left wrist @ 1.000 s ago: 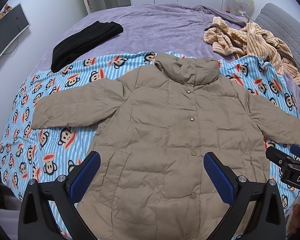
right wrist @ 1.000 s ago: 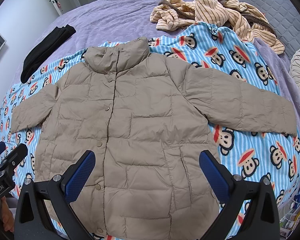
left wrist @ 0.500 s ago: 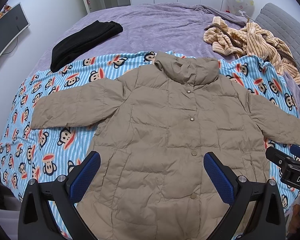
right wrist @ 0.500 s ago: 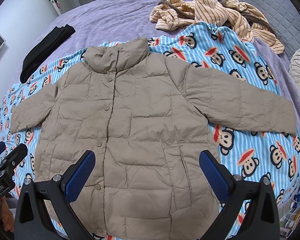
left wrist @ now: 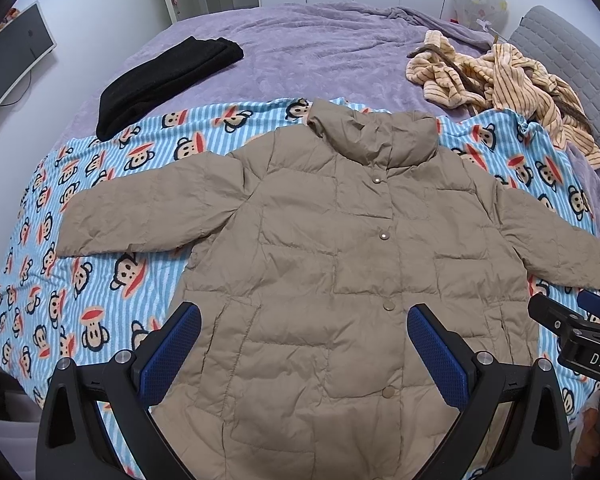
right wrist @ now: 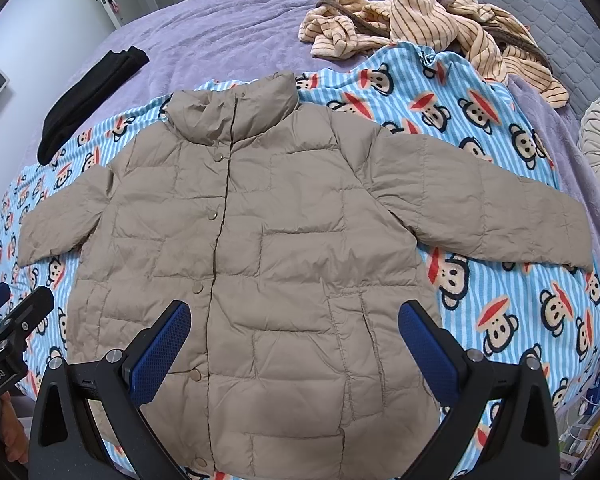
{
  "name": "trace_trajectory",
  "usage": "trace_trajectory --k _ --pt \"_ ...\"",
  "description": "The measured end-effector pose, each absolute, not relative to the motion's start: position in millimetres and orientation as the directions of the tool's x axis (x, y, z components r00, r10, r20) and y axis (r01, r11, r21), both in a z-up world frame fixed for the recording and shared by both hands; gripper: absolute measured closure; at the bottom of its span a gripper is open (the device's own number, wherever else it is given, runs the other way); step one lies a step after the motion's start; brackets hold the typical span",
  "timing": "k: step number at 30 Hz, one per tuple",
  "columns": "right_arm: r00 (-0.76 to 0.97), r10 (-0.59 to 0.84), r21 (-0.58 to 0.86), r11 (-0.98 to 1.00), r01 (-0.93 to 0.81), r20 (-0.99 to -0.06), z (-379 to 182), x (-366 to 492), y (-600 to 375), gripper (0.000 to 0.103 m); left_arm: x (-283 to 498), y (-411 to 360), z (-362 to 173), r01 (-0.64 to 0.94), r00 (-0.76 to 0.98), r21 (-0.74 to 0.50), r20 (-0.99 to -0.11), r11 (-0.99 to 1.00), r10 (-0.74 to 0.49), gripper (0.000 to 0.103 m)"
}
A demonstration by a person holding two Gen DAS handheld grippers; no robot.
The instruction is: Fold large clothes
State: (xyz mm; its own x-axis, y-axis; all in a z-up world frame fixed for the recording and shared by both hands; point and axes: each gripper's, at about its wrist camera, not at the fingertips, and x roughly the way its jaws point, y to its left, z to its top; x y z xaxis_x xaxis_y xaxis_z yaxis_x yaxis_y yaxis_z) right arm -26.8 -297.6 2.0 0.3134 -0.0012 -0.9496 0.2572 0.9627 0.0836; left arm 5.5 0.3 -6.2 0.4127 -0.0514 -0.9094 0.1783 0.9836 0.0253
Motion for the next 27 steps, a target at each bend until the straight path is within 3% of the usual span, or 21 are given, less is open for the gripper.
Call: trace_trajectory --k 8,18,23,27 --pt "0.307 0.015 0.1 0.96 0.263 -0.952 -4.0 -29.3 -295.6 0.0 10.8 10.4 -13.5 0.163 0.399 0.026 -0.916 0.986 -0.042 0.0" --pt "0.391 0.101 0.23 0.926 0.298 -0.915 -9.7 -22.3 -277.7 0.0 28.6 47.7 -43.1 0.167 0.349 -0.105 -0.924 0.98 -0.158 0.0" --pt "0.198 0.153 0.208 0.932 0.297 -0.968 -46.6 -5.7 -250.2 0.0 52.3 97.3 -76.0 0.135 0.316 -0.179 -0.925 0.975 -0.213 0.0" --pt "0.182 0.138 0.19 0.93 0.316 -0.974 -65.8 -2.3 -221.0 0.0 78.0 160.3 -102.2 0.049 0.331 -0.207 -0.92 0.977 -0.212 0.0"
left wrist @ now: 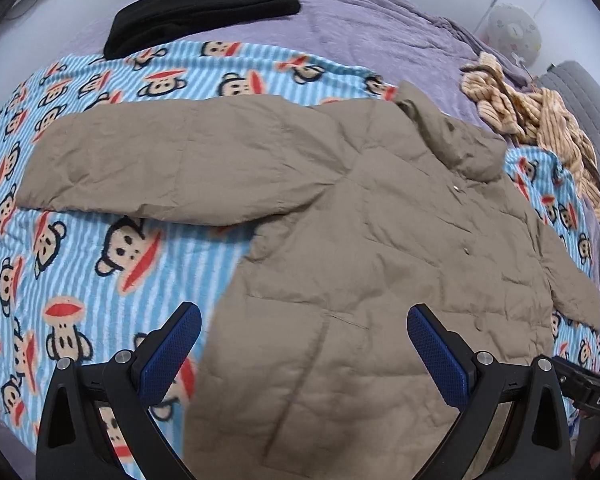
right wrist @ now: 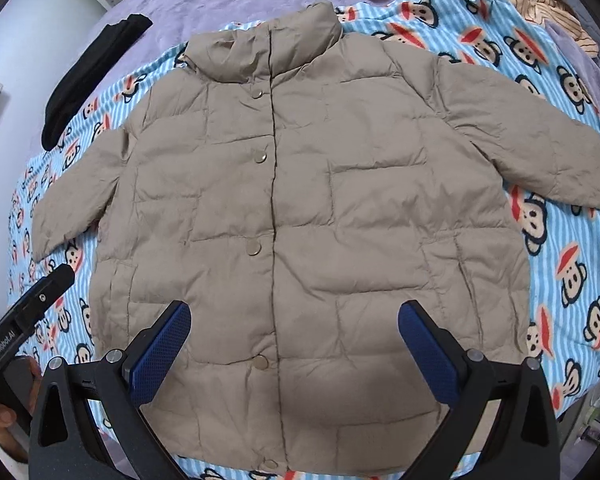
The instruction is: Fold large clothes
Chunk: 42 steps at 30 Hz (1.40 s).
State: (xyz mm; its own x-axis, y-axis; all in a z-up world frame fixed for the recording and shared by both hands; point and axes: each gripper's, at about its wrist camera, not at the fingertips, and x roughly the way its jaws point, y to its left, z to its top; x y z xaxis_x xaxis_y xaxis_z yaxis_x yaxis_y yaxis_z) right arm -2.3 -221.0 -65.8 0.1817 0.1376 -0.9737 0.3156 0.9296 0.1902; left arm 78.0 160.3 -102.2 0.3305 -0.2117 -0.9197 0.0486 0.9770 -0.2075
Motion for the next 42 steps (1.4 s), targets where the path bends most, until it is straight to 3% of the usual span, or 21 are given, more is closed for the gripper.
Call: trace_trajectory --k 8,10,12,14,17,19,21,22,23,26,28,30,36,42 --pt "0.202 0.171 0.227 0.928 0.295 -0.964 -96.8 28.2 -146.9 0.001 126.3 288.5 -165.2 -0.195 0.393 -0.386 -0.873 0.902 -0.288 0.0" --pt "0.215 0.201 0.255 0.93 0.263 -0.956 -101.6 38.3 -126.8 0.01 137.3 312.2 -184.5 -0.247 0.401 -0.434 -0.86 0.867 -0.316 0.0" --pt "0.22 0.226 0.274 0.936 0.221 -0.949 -107.9 48.4 -108.7 0.03 147.9 331.5 -202.4 -0.294 0.409 -0.487 -0.842 0.822 -0.352 0.0" --pt "0.21 0.26 0.299 0.936 0.185 -0.943 -116.6 58.6 -91.4 0.042 157.7 344.1 -210.6 -0.322 0.441 -0.544 -0.81 0.775 -0.386 0.0" --pt "0.205 0.298 0.331 0.932 0.151 -0.932 -124.8 69.3 -72.4 0.049 175.4 348.7 -208.2 -0.322 0.481 -0.547 -0.797 0.773 -0.364 0.001" --pt "0.212 0.297 0.329 0.935 0.134 -0.931 -127.3 75.3 -63.1 0.05 188.3 347.4 -205.4 -0.321 0.492 -0.503 -0.813 0.803 -0.312 0.02" --pt "0.214 0.301 0.333 0.934 0.131 -0.929 -131.6 81.3 -57.6 0.05 201.9 350.7 -206.9 -0.327 0.491 -0.486 -0.82 0.811 -0.293 0.064" --pt "0.215 0.304 0.336 0.932 0.133 -0.928 -133.6 84.5 -55.6 0.05 206.1 354.0 -207.7 -0.333 0.5 -0.499 -0.813 0.8 -0.299 0.073" --pt "0.217 0.306 0.339 0.931 0.136 -0.927 -135.2 87.9 -54.1 0.05 209.1 358.2 -207.4 -0.328 0.514 -0.53 -0.794 0.782 -0.323 0.092" --pt "0.236 0.306 0.343 0.929 0.136 -0.922 -136.4 96.9 -48.9 0.054 209.0 363.3 -188.8 -0.302 0.55 -0.518 -0.78 0.8 -0.298 0.092" --pt "0.264 0.316 0.357 0.925 0.127 -0.912 -134.1 105.4 -45.8 0.069 204.5 355.2 -164.1 -0.231 0.585 -0.465 -0.768 0.855 -0.26 0.092" --pt "0.294 0.326 0.373 0.92 0.121 -0.899 -131.4 115.2 -41.8 0.09 197.1 349.5 -137.0 -0.153 0.624 -0.423 -0.742 0.893 -0.244 0.092" --pt "0.342 0.38 0.43 0.899 0.081 -0.86 -141.3 152.7 -11.0 0.092 185.8 300.6 -65.7 0.094 0.713 -0.317 -0.64 0.944 -0.287 0.092" --pt "0.294 0.438 0.482 0.871 0.098 -0.85 -179.6 169.1 7.4 0.093 177.1 208.8 -36.9 0.305 0.69 -0.231 -0.615 0.924 -0.381 0.092"
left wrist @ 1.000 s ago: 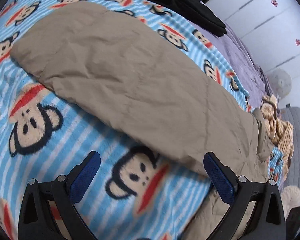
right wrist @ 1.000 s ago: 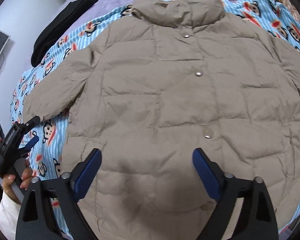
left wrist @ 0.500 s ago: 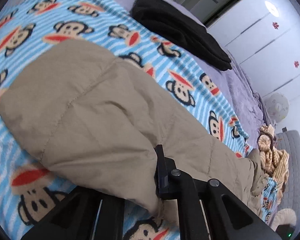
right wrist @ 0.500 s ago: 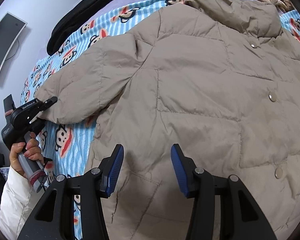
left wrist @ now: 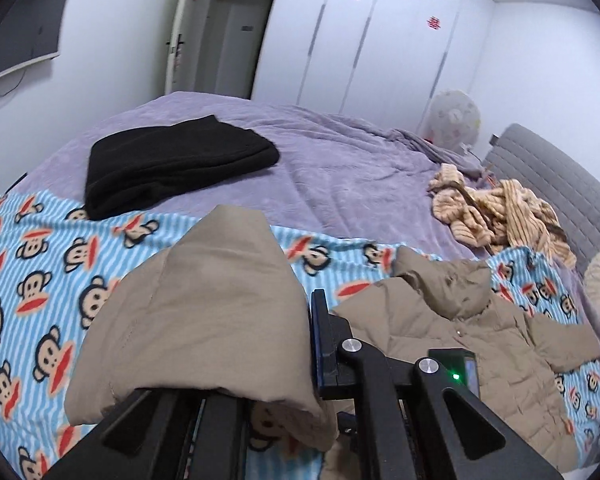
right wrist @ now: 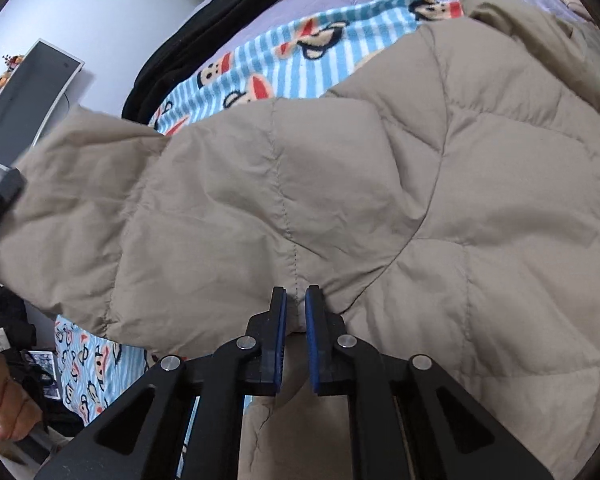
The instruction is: Fold large clothes
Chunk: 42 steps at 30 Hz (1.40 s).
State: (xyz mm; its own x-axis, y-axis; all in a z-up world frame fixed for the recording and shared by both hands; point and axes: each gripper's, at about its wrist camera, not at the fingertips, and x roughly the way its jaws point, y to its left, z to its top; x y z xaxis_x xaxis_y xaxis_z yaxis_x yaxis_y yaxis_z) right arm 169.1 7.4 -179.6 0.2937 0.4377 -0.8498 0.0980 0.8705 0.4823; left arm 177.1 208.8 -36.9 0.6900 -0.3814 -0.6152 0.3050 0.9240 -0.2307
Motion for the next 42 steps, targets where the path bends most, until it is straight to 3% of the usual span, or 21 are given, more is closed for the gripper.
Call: trace_trajectory --k 5,9,14,19,22,23,24,25,26,31,32,33,35,41,42 --pt "0.261 0.537 0.581 0.803 0.132 -0.802 -176.9 153.5 -21.1 0.092 165.0 111.4 -18.7 0.438 0.637 -0.215 -0.611 0.873 -0.47 0.092" --pt "0.303 0.512 0.574 0.801 0.17 -0.804 -155.4 120.0 -79.0 0.092 152.8 19.2 -21.2 0.552 0.559 -0.187 -0.641 0.813 -0.527 0.092" --pt "0.351 0.357 0.461 0.842 0.281 -0.865 -133.5 76.8 -167.2 0.093 128.4 -67.8 -86.6 0.613 0.491 -0.048 -0.758 0.788 -0.429 0.092" --pt "0.345 0.265 0.388 0.848 0.361 -0.9 -138.7 52.2 -224.3 0.093 118.2 -72.2 -158.3 0.593 0.401 -0.011 -0.863 0.805 -0.308 0.092" --pt "0.334 0.269 0.392 0.833 0.391 -0.903 -150.0 48.0 -238.4 0.092 110.4 -62.7 -162.7 0.599 0.401 -0.005 -0.864 0.801 -0.305 0.09" --pt "0.333 0.279 0.402 0.826 0.395 -0.901 -153.3 48.3 -239.1 0.092 108.2 -59.4 -159.6 0.605 0.396 -0.01 -0.864 0.797 -0.312 0.071" --pt "0.335 0.283 0.406 0.825 0.393 -0.899 -153.3 48.2 -242.5 0.092 105.9 -54.2 -154.9 0.602 0.397 -0.015 -0.862 0.798 -0.316 0.027" --pt "0.336 0.278 0.401 0.83 0.388 -0.9 -153.3 52.1 -241.4 0.092 105.3 -47.9 -147.3 0.591 0.419 -0.009 -0.851 0.807 -0.316 0.01" --pt "0.34 0.271 0.394 0.838 0.376 -0.901 -151.1 56.1 -237.1 0.092 102.0 -38.3 -136.2 0.58 0.454 -0.005 -0.828 0.815 -0.328 0.005" --pt "0.351 0.282 0.387 0.879 0.278 -0.893 -133.6 66.3 -245.0 0.091 114.6 25.3 -99.1 0.472 0.508 -0.066 -0.795 0.879 -0.332 0.005" --pt "0.358 0.273 0.372 0.895 0.246 -0.893 -126.8 69.0 -238.6 0.08 123.3 45.5 -96.1 0.419 0.518 -0.093 -0.793 0.903 -0.321 0.005" --pt "0.369 0.258 0.35 0.913 0.209 -0.893 -118.7 76.1 -228.9 0.048 134.4 65.2 -96.5 0.365 0.517 -0.122 -0.798 0.923 -0.31 0.005" --pt "0.419 0.233 0.31 0.943 0.124 -0.878 -100.5 86.5 -206.6 0.009 160.8 104.9 -106.3 0.254 0.491 -0.205 -0.815 0.945 -0.308 0.005" --pt "0.485 0.115 0.036 0.985 -0.168 -0.867 -84.7 123.3 -110.9 0.009 226.7 154.1 -172.2 0.068 0.303 -0.462 -0.835 0.884 -0.46 0.005" --pt "0.481 0.09 -0.004 0.982 -0.191 -0.872 -90.6 131.6 -98.4 0.009 234.2 151.2 -182.3 0.058 0.267 -0.494 -0.83 0.867 -0.49 0.019"
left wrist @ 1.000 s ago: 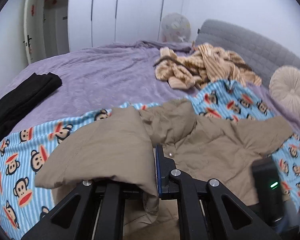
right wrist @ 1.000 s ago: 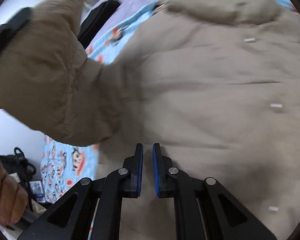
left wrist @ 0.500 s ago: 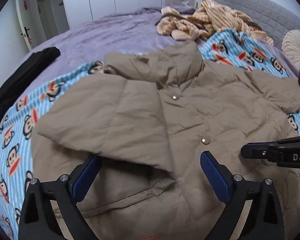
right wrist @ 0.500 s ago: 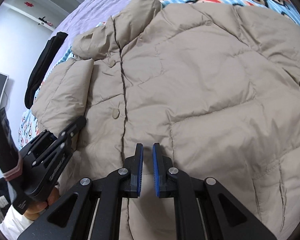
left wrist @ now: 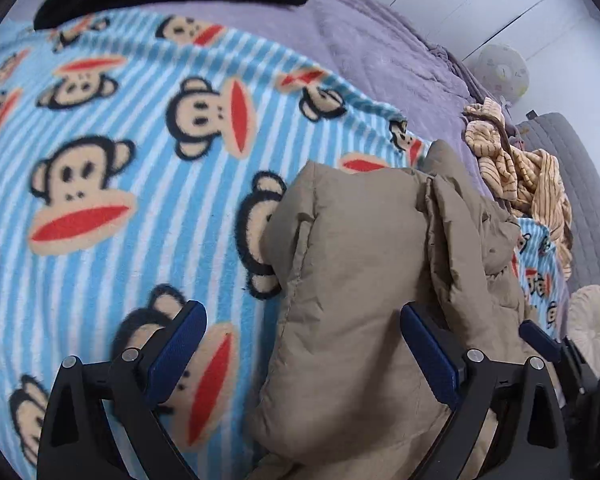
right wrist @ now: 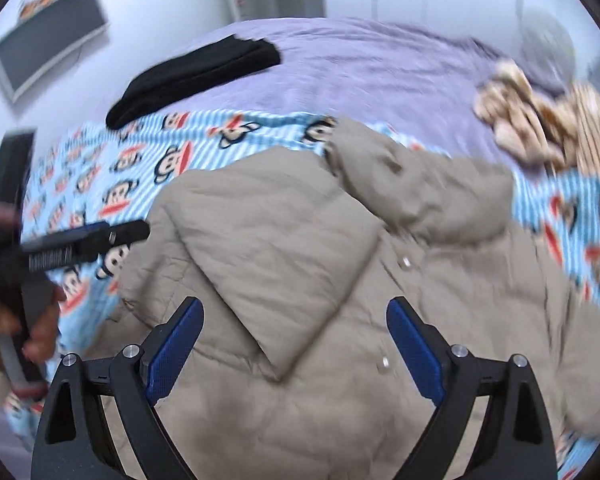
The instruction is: Fold large clothes
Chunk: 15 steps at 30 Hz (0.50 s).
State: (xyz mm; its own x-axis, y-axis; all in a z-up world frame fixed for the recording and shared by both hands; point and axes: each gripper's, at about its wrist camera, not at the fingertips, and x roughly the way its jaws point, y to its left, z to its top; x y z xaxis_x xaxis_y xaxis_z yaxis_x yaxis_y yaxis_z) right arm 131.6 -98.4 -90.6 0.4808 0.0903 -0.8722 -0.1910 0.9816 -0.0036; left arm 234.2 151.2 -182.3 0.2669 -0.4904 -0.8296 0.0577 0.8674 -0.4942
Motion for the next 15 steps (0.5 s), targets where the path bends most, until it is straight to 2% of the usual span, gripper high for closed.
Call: trace_trajectory --k 1,2,3,4,5,6,7,8,11,13,15 --pt "0.48 0.07 -0.034 0.978 -0.205 -0.875 -93.6 131.4 -90.9 0.009 238.3 146.6 -188.9 0.052 0.251 -0.508 -0.827 0.86 -0.503 0.026" --pt "0.479 0.041 -0.073 0.974 -0.217 -0.877 -99.4 133.8 -83.7 0.009 241.2 141.7 -192.7 0.054 0.242 -0.523 -0.82 0.851 -0.519 0.047" --pt "0.481 0.01 -0.112 0.968 -0.224 -0.877 -106.0 140.0 -76.9 0.009 241.3 137.0 -192.5 0.058 0.25 -0.536 -0.809 0.842 -0.533 0.063" --pt "0.484 -0.024 -0.151 0.963 -0.225 -0.875 -111.4 145.2 -73.0 0.01 238.1 132.2 -187.5 0.065 0.279 -0.517 -0.812 0.854 -0.513 0.066" --pt "0.486 -0.043 -0.171 0.96 -0.221 -0.873 -113.5 148.4 -73.4 0.019 233.8 126.6 -179.0 0.089 0.324 -0.474 -0.818 0.876 -0.475 0.073" --pt "0.493 -0.049 -0.174 0.962 -0.211 -0.869 -113.4 150.6 -77.7 0.057 230.5 120.0 -170.6 0.119 0.358 -0.426 -0.824 0.897 -0.439 0.077" --pt "0.491 -0.036 -0.144 0.972 -0.183 -0.871 -111.8 152.3 -88.2 0.085 226.1 112.4 -163.9 0.153 0.386 -0.365 -0.833 0.918 -0.396 0.077" --pt "0.494 -0.023 -0.099 0.987 -0.127 -0.869 -108.5 152.8 -105.5 0.098 222.3 106.3 -159.0 0.185 0.409 -0.303 -0.841 0.935 -0.353 0.077" --pt "0.539 0.001 0.047 0.996 0.071 -0.842 -96.6 134.4 -170.7 0.098 217.1 88.5 -156.7 0.258 0.444 -0.166 -0.854 0.952 -0.27 0.077" --pt "0.542 0.017 0.155 0.966 0.209 -0.84 -101.1 116.5 -216.9 0.097 218.9 83.8 -159.9 0.278 0.436 -0.151 -0.86 0.949 -0.265 0.077" --pt "0.507 0.091 0.296 0.893 0.339 -0.857 -122.9 100.7 -259.2 0.097 219.7 78.3 -164.7 0.28 0.438 -0.119 -0.867 0.953 -0.237 0.077"
